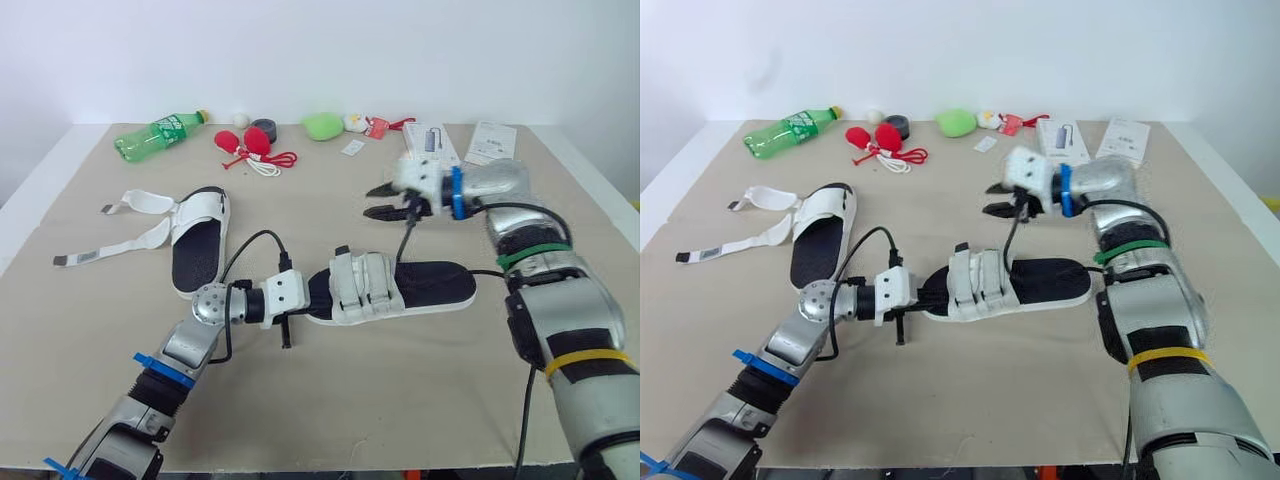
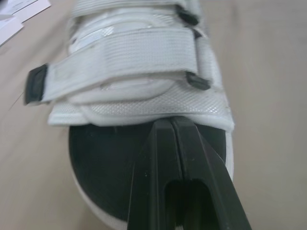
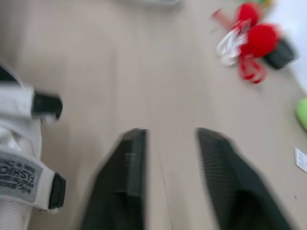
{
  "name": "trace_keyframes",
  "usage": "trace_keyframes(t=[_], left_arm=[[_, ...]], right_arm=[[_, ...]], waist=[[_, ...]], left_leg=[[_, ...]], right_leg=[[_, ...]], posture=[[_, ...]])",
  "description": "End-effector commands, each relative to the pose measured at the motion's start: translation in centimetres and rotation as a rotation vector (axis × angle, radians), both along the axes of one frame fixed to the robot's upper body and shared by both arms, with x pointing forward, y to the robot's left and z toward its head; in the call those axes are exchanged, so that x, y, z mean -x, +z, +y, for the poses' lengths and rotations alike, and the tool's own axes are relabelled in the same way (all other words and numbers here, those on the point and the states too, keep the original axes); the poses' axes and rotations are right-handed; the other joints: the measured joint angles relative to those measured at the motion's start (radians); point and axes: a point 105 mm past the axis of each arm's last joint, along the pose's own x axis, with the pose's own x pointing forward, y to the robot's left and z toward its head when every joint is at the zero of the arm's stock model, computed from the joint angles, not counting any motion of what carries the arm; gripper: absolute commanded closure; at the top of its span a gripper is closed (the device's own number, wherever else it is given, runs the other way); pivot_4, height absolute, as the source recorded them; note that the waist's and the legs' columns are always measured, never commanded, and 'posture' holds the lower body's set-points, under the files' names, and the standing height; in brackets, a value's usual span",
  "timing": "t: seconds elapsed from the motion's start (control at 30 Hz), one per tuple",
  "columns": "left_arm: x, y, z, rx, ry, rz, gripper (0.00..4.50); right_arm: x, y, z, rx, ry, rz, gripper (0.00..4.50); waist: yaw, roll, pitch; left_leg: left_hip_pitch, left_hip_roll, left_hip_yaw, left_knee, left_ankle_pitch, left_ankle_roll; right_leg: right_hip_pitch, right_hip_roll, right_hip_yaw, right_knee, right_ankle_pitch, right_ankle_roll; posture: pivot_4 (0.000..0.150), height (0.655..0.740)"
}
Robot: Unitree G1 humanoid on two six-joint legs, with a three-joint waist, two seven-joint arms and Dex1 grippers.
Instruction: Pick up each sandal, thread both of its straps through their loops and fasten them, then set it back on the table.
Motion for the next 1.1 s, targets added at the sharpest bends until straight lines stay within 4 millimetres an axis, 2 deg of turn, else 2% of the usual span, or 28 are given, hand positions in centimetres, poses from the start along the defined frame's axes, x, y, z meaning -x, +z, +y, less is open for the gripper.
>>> trace_keyframes(t=[0.03, 0.07, 0.1, 0.23, 0.3, 0.37, 0.6, 1.1], left_arm=[[-0.3, 2.8, 1.6, 0.047, 0.012, -0.031, 4.25], [0.0, 3.4, 2.0, 0.056, 0.001, -0.030, 3.96], [0.2, 3.8, 2.2, 0.060, -0.007, -0.026, 3.67], [1.1, 5.3, 3.3, 0.071, -0.038, -0.015, 1.84], [1.6, 5.5, 3.6, 0.050, -0.053, -0.015, 1.22], [2.0, 5.7, 3.7, 0.041, -0.063, -0.021, 0.18], [3.5, 6.5, 2.9, 0.052, -0.092, -0.024, 0.18], [4.3, 5.2, 2.9, 0.011, -0.070, -0.025, 0.18]], right_arm=[[1.7, -1.3, -3.5, -0.035, -0.005, 0.087, 0.75], [2.2, -2.3, -4.3, -0.017, -0.003, 0.118, 0.24], [2.5, -2.9, -4.7, -0.007, 0.001, 0.136, 0.00], [3.3, -4.5, -5.5, -0.026, -0.005, 0.184, 0.00], [3.3, -5.0, -5.6, -0.026, -0.014, 0.185, 0.00], [3.2, -5.4, -5.4, -0.028, -0.017, 0.171, 0.00], [2.5, -6.2, -1.9, -0.074, 0.045, 0.133, 0.00], [4.7, -7.2, 1.1, -0.109, 0.275, 0.193, 0.00]], waist=[[0.000, 0.000, 0.000], [-0.001, 0.000, 0.000], [-0.001, 0.001, 0.001], [-0.022, 0.010, 0.007], [-0.030, 0.011, 0.008], [-0.032, 0.011, 0.008], [-0.031, 0.010, 0.009], [-0.030, 0.010, 0.009]], left_leg=[[0.000, 0.000, 0.000, 0.000, 0.000, 0.000], [0.000, 0.000, 0.000, 0.000, 0.000, 0.000], [0.000, 0.000, 0.000, 0.000, 0.000, 0.000], [0.000, 0.000, 0.001, 0.000, 0.000, 0.000], [0.000, 0.000, 0.001, 0.000, 0.000, 0.000], [0.001, 0.000, 0.001, 0.000, 0.000, 0.000], [0.001, 0.000, 0.001, 0.000, 0.001, -0.001], [0.001, 0.000, 0.000, 0.000, 0.001, -0.001]], right_leg=[[0.000, 0.000, 0.000, 0.000, 0.000, 0.000], [0.000, 0.000, 0.000, 0.000, -0.002, 0.002], [0.000, 0.000, 0.000, 0.000, -0.003, 0.005], [-0.001, 0.000, 0.002, 0.000, -0.003, 0.006], [-0.001, 0.000, 0.001, 0.000, -0.003, 0.006], [-0.001, 0.000, 0.002, 0.001, -0.003, 0.006], [0.000, 0.000, 0.001, 0.001, -0.003, 0.006], [0.000, 0.000, 0.001, 0.001, -0.003, 0.006]], posture=[[0.150, 0.7400], [0.150, 0.7400], [0.150, 0.7400], [0.150, 0.7400], [0.150, 0.7400], [0.150, 0.7400], [0.150, 0.7400], [0.150, 0.7400]])
